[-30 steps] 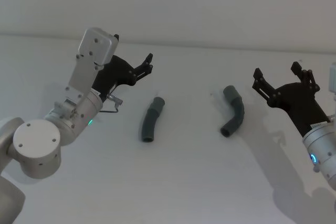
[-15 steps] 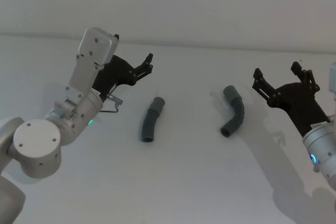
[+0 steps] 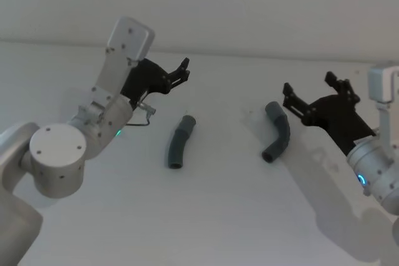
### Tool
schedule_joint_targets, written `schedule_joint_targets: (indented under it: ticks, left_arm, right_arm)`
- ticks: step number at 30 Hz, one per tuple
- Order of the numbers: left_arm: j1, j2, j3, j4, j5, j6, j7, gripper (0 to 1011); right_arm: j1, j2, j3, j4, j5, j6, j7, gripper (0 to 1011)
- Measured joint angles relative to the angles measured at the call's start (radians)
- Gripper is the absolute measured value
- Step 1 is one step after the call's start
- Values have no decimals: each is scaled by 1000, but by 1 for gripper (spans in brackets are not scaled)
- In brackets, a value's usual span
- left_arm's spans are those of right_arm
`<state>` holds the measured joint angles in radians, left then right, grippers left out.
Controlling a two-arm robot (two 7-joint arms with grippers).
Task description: Use both hands to pick up one end of the pipe from the table, align the ends, and insert them.
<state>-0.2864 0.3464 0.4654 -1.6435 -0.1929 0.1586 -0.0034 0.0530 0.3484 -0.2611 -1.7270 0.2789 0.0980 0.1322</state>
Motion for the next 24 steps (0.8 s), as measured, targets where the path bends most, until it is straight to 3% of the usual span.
schedule_joint_targets:
  ticks: [13,19,24]
  left_arm:
    - [-9,-38,14,-50,18,186,45,1001]
    - [10,-49,18,-76,31,237,72,1001]
    - [25,-57,21,-96,41,262,89,1001]
  right_arm:
    - [83,32,-40,17,29,189,100,1002]
    - [119,55,-61,27,40,289,140,1002]
    - [143,69,-77,41,43,338,160,1002]
